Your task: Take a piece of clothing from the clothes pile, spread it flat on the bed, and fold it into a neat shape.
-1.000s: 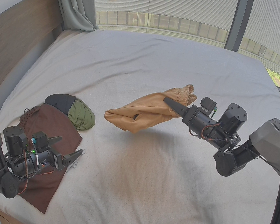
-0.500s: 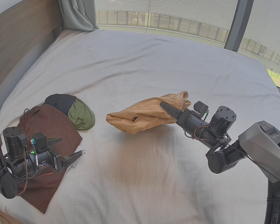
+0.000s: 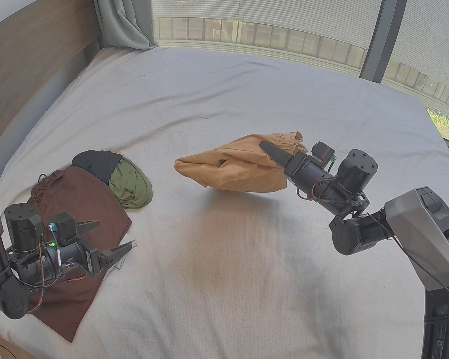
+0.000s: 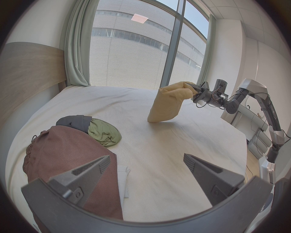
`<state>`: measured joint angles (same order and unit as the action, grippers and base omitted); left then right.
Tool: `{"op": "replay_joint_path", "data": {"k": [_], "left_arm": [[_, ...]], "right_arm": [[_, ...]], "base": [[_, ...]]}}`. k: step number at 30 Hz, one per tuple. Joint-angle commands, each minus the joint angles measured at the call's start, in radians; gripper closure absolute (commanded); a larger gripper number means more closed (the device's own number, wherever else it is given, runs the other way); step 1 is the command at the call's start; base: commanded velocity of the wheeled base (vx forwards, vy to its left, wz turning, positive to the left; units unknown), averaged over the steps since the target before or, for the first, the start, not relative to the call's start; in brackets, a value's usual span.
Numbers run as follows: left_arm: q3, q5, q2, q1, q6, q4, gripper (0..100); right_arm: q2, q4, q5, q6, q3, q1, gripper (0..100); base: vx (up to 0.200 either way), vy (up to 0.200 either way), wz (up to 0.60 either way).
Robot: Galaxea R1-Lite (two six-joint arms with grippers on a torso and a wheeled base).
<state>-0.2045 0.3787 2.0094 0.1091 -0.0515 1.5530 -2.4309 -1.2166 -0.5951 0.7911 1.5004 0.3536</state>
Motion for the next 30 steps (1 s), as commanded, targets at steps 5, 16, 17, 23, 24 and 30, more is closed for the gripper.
{"op": "replay_joint_path", "data": {"k": [5, 16, 17, 23, 24, 30], "left_arm": [[0.010, 0.000, -0.023, 0.006, 0.002, -0.001, 0], [0.010, 0.016, -0.015, 0.007, 0.001, -0.001, 0], [0.013, 0.017, -0.015, 0.007, 0.001, -0.001, 0], [0.016, 0.019, -0.014, 0.006, 0.002, -0.001, 0], [0.016, 0.019, -0.014, 0.007, 0.002, -0.001, 0], [0.017, 0.019, -0.014, 0.006, 0.004, -0.001, 0]], "right_arm": [[-0.053, 0.080, 0.000, 0.013, 0.176, -0.021, 100], [-0.221, 0.085, 0.000, 0.008, 0.198, -0.039, 100], [-0.231, 0.085, 0.000, 0.002, 0.193, -0.041, 100], [-0.226, 0.069, 0.000, -0.038, 0.064, -0.064, 100], [-0.218, 0.065, 0.000, -0.038, 0.046, -0.067, 100], [-0.191, 0.008, 0.000, -0.059, -0.078, -0.073, 100]], "base": [[0.000, 0.000, 0.00], [0.000, 0.000, 0.00], [0.000, 0.000, 0.00], [0.000, 0.000, 0.00], [0.000, 0.000, 0.00], [0.000, 0.000, 0.00]]}}
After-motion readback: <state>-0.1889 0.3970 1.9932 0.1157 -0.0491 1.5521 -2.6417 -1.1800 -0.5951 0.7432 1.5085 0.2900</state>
